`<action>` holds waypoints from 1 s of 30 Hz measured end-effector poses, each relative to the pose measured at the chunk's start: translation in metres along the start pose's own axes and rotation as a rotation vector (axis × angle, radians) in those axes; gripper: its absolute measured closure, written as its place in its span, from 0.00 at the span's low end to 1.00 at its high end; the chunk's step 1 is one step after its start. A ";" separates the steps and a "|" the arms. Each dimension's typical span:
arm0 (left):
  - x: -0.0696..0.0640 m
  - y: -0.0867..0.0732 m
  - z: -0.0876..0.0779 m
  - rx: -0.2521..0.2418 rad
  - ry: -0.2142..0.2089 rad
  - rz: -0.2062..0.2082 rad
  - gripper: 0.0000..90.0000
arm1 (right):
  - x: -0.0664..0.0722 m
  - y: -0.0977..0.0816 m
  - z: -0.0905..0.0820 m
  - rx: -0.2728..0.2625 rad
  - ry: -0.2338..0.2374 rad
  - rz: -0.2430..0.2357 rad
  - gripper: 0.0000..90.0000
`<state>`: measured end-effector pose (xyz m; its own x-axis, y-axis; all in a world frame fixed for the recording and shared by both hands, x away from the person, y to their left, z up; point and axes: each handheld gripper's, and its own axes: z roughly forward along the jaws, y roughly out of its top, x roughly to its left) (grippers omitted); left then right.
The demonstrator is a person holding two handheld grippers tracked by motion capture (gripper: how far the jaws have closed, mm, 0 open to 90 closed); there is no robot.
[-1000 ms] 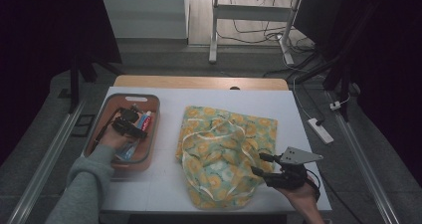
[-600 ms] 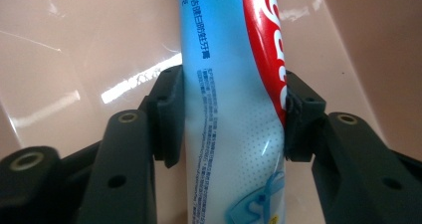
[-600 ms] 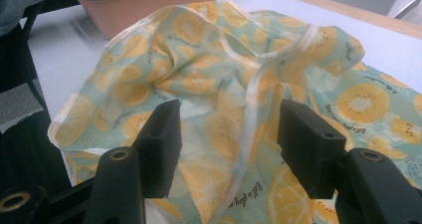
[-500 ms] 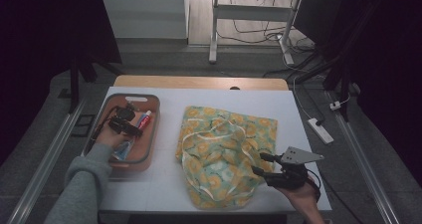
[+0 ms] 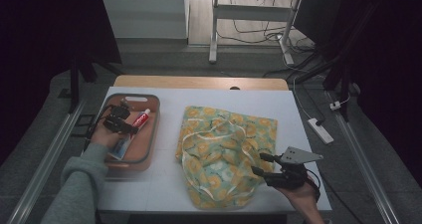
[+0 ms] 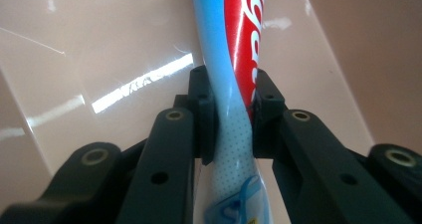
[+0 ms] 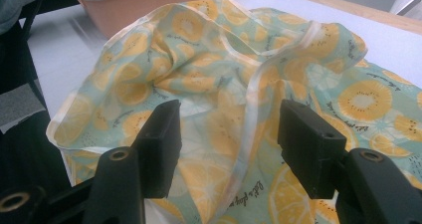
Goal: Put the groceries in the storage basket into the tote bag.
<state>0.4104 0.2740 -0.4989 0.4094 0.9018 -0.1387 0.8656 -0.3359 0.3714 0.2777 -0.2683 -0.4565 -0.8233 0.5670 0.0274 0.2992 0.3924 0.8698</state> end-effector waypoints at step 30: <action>-0.172 0.042 -0.084 -0.351 -0.319 0.488 0.84 | -0.017 0.027 0.027 0.083 -0.066 0.045 0.46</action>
<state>0.3524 0.1276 -0.3818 0.8407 0.5271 -0.1237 0.4376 -0.5271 0.7285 0.3127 -0.2483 -0.4466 -0.7752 0.6309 0.0306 0.3765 0.4226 0.8244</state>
